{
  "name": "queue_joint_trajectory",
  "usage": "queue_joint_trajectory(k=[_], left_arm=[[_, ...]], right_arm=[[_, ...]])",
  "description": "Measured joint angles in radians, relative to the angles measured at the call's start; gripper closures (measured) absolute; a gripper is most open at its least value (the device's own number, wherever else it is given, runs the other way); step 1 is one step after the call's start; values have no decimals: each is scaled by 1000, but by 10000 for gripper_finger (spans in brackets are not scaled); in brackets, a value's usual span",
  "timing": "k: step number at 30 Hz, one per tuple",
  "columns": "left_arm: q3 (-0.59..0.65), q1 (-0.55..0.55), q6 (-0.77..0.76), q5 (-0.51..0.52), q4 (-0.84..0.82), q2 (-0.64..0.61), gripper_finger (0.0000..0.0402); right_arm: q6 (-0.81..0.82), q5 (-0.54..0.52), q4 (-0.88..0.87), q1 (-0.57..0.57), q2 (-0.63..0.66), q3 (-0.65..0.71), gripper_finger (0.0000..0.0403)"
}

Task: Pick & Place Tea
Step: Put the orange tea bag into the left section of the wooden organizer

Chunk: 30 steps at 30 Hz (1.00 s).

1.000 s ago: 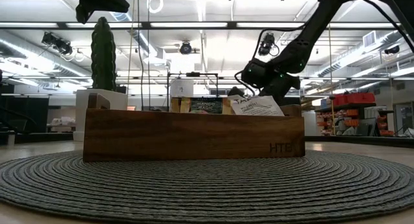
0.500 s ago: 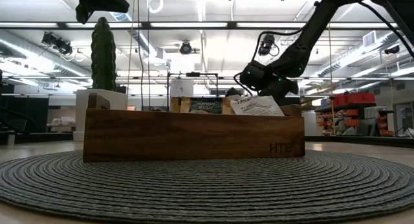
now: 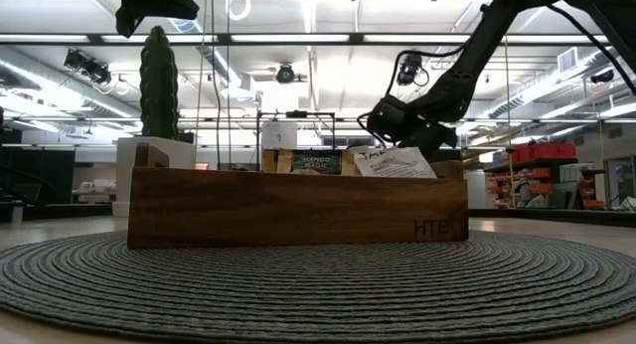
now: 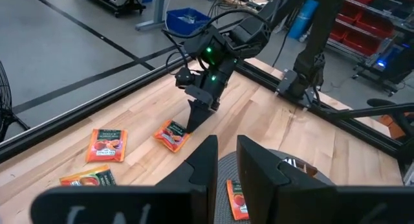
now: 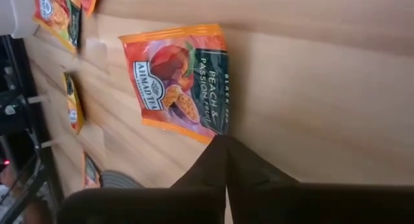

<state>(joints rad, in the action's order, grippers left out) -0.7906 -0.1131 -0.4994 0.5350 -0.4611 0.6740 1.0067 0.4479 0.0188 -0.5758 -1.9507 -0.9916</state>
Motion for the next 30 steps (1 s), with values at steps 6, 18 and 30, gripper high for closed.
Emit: queue_joint_trajectory(k=[6,18,30], left_arm=[[0,0,-41,-7,1,0,342],[0,3,19,-132,124,29,342],[-1,77,45,-358,253,214,341]], right_arm=[[-125,-29,-148,9,100,-15,401],[-484,-160,-635,141,259,-237,402],[-766,-370,-1004,412,261,-622,403]])
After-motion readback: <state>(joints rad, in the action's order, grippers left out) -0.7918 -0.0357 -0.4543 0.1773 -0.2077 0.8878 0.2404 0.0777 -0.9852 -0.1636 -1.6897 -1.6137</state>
